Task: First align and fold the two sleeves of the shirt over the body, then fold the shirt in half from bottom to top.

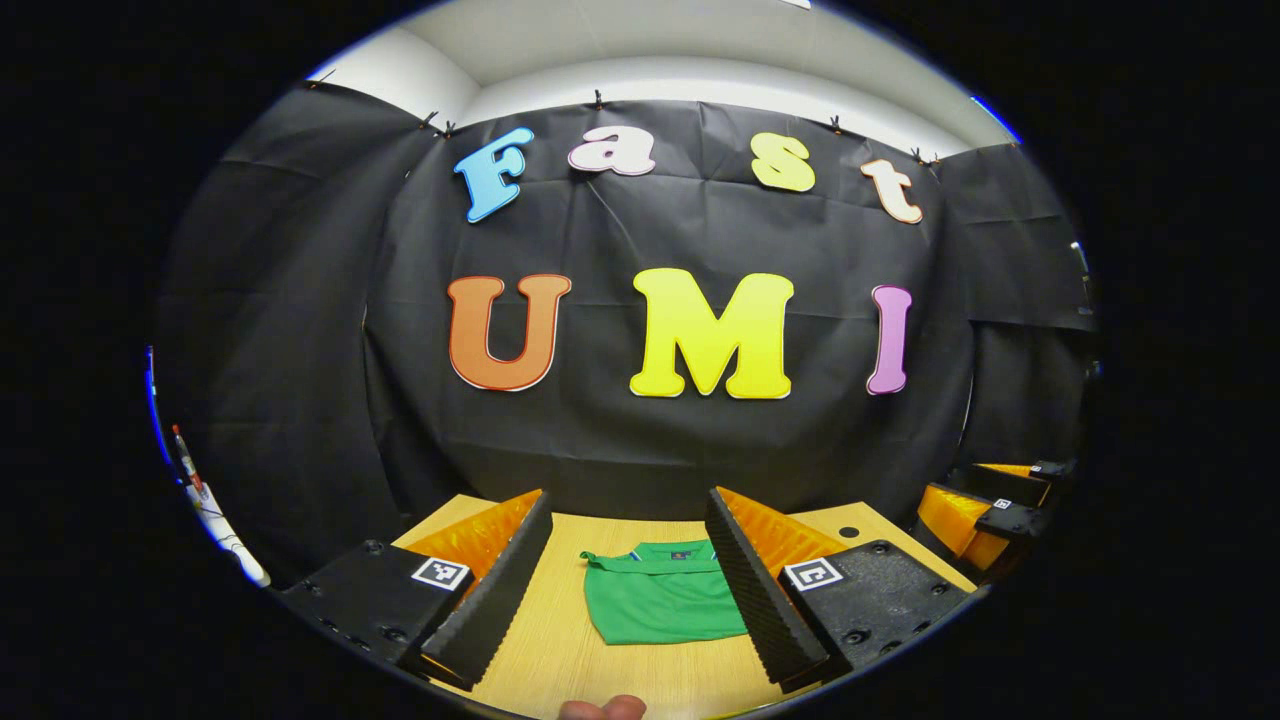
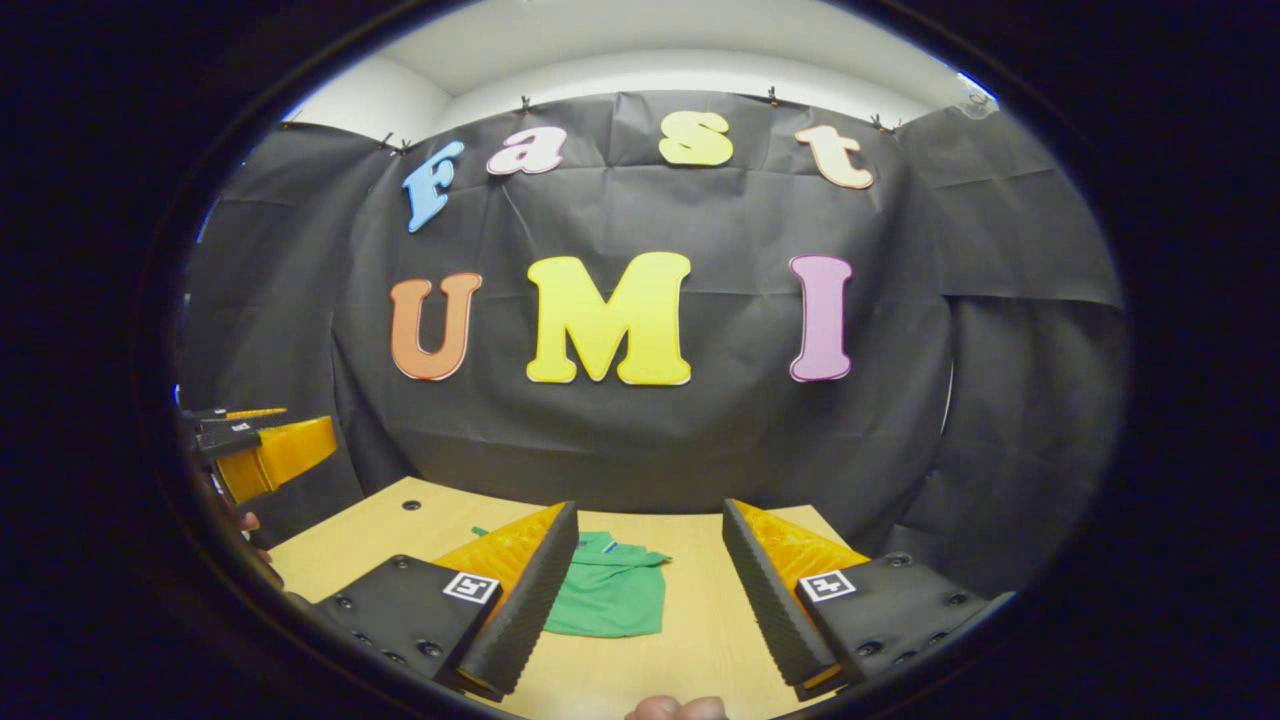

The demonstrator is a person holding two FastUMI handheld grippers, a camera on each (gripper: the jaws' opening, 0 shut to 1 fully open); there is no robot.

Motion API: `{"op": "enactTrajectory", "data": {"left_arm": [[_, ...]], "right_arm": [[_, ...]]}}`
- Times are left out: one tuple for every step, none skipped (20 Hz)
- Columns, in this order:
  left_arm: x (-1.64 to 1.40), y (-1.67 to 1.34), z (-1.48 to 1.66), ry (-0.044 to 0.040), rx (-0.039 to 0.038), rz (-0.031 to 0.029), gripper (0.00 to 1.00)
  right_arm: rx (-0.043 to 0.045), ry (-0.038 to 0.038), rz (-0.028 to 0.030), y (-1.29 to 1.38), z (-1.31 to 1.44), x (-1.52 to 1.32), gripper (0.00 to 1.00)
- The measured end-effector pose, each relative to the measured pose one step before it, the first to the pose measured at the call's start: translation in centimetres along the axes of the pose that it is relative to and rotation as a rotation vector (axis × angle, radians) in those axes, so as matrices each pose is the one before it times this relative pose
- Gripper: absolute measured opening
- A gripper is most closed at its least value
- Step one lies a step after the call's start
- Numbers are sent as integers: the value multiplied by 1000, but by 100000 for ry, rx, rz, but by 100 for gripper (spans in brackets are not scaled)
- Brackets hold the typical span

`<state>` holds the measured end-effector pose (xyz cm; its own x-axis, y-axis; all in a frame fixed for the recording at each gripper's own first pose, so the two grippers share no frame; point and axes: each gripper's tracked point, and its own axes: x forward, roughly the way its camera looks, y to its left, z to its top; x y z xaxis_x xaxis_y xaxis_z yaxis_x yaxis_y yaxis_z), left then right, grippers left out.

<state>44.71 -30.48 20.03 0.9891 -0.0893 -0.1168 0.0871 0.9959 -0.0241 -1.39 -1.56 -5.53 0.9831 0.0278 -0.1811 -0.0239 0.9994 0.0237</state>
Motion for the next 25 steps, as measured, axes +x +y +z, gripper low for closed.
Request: {"op": "enactTrajectory", "data": {"left_arm": [[-39, 33, 325, -611, 699, 131, 98], [-112, 15, 238, -469, 266, -120, 99], [-100, 20, 264, -683, 419, 42, 98], [-180, 187, 299, -780, 497, 265, 100], [-158, 92, 261, -717, 315, 361, 99], [-204, 192, 153, -396, -137, 430, 98], [-175, 44, 133, 24, -418, 23, 98], [53, -133, 131, -102, -17, -683, 98], [57, -27, 238, 48, 522, 20, 98], [-13, 179, 318, 20, 281, -74, 98], [-15, 149, 71, 489, -30, 405, 98], [-145, 357, 204, -287, -334, 1015, 98], [-122, 430, 313, -543, -311, 815, 98], [-134, 392, 236, -482, 195, 905, 98], [-140, 461, 138, -364, 479, 841, 98], [-64, 356, 15, 2, 289, 769, 98], [-45, 392, 145, 93, 82, 864, 98], [46, 209, 21, -1, -140, 636, 98], [-19, 144, 36, -22, -268, 384, 98], [-115, 171, 100, -53, -110, 435, 98], [-51, 103, -89, 171, 35, 298, 98], [-22, 140, -48, 230, 15, 431, 98], [58, 132, -61, 144, -144, 312, 98], [13, 47, -21, 1, -138, 326, 98], [63, 101, -95, 366, -177, 552, 98]], "right_arm": [[-339, -141, -14, 160, 49, -49, 87], [-353, -340, 176, 41, 83, 76, 87], [-251, -433, 240, 238, 216, 18, 87], [-118, -378, 295, 288, 266, -79, 87], [43, -756, 121, 132, 287, -65, 87], [-219, -1086, 166, 138, 392, -1, 87], [-557, -913, -691, -113, 348, 128, 89], [-14, -526, -565, -116, 147, 73, 89], [622, -339, -429, 3, 294, 70, 89], [1146, 125, -159, 147, 140, 212, 89], [942, 342, 465, 298, 133, 115, 89], [370, 59, 632, 243, 191, 189, 89], [10, -517, 589, 336, 347, 20, 89], [75, -583, 775, 432, 132, 229, 89], [159, -47, 1096, 522, 72, 98, 89], [-94, -16, 1321, 574, -83, 6, 89], [-512, 275, 1209, 537, -26, 80, 89], [-510, 348, 982, 346, -121, 83, 89], [-290, 461, 976, 330, -108, 17, 89], [-266, 168, 592, 270, -32, 6, 91], [-237, 13, 221, 107, 10, 13, 94], [-62, -149, 12, 29, 68, 73, 94], [-1, -73, 41, 30, 3, -35, 94], [11, -19, 121, 6, -130, 85, 89], [49, 546, 492, 111, -128, 91, 89]]}}
